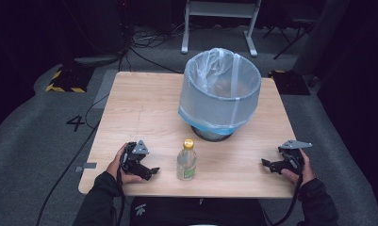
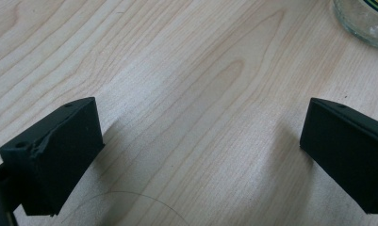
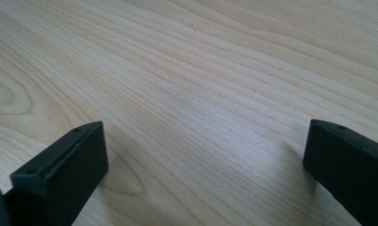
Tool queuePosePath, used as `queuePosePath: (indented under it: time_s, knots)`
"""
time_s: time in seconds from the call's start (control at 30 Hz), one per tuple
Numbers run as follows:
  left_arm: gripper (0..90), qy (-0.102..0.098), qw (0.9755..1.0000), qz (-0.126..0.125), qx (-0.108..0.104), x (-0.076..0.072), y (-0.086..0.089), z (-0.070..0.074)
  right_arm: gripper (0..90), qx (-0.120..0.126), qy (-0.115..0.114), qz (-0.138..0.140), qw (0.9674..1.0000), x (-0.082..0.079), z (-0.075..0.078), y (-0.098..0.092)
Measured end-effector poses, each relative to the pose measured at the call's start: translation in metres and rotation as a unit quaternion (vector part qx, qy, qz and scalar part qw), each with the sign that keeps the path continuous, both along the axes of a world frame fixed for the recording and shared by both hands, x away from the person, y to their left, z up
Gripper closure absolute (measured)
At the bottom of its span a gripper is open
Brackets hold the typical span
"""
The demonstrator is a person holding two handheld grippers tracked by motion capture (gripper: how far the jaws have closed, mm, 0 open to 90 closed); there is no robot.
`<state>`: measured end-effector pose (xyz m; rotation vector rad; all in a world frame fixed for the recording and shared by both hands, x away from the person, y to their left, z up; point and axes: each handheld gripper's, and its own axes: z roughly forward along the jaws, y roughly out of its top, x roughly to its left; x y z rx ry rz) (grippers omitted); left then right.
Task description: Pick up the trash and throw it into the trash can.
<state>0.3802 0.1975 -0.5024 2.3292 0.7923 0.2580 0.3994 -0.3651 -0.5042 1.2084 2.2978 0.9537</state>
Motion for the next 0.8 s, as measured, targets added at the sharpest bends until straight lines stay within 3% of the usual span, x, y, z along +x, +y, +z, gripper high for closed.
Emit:
queuePosePath:
  time_s: [0.2, 0.33, 0.37, 0.5, 0.57, 0.67, 0.7, 0.8]
  knots:
    - [1.4, 0.003, 1.0000, 0.002, 0.007, -0.002, -0.002, 0.002, 0.4, 0.000, 0.000, 0.000, 1.0000, 0.000, 0.000, 0.000]
    - [19.2, -0.002, 0.9999, -0.010, 0.006, -0.006, -0.004, 0.006, 0.4, 0.000, 0.000, 0.000, 1.0000, 0.000, 0.000, 0.000]
    - [15.1, -0.001, 0.9999, -0.007, 0.011, -0.008, -0.006, 0.007, 0.4, 0.000, 0.001, 0.001, 1.0000, 0.000, 0.000, 0.000]
    - [16.2, -0.007, 0.9996, -0.015, 0.022, -0.013, -0.012, 0.011, 0.4, 0.000, 0.000, 0.002, 1.0000, 0.000, 0.000, 0.000]
    - [16.5, -0.011, 0.9995, -0.021, 0.020, -0.015, -0.015, 0.013, 0.4, 0.000, 0.000, 0.003, 1.0000, 0.000, 0.000, 0.000]
    - [16.0, -0.015, 0.9996, -0.005, 0.023, -0.017, -0.020, 0.014, 0.4, -0.001, 0.000, 0.003, 1.0000, 0.000, 0.000, 0.000]
    - [16.0, -0.007, 0.9997, -0.006, 0.024, -0.017, -0.021, 0.015, 0.4, 0.000, 0.000, 0.003, 1.0000, 0.000, 0.000, 0.000]
    - [16.0, -0.010, 0.9996, -0.019, 0.021, -0.019, -0.026, 0.017, 0.4, 0.000, 0.000, 0.003, 1.0000, 0.000, 0.000, 0.000]
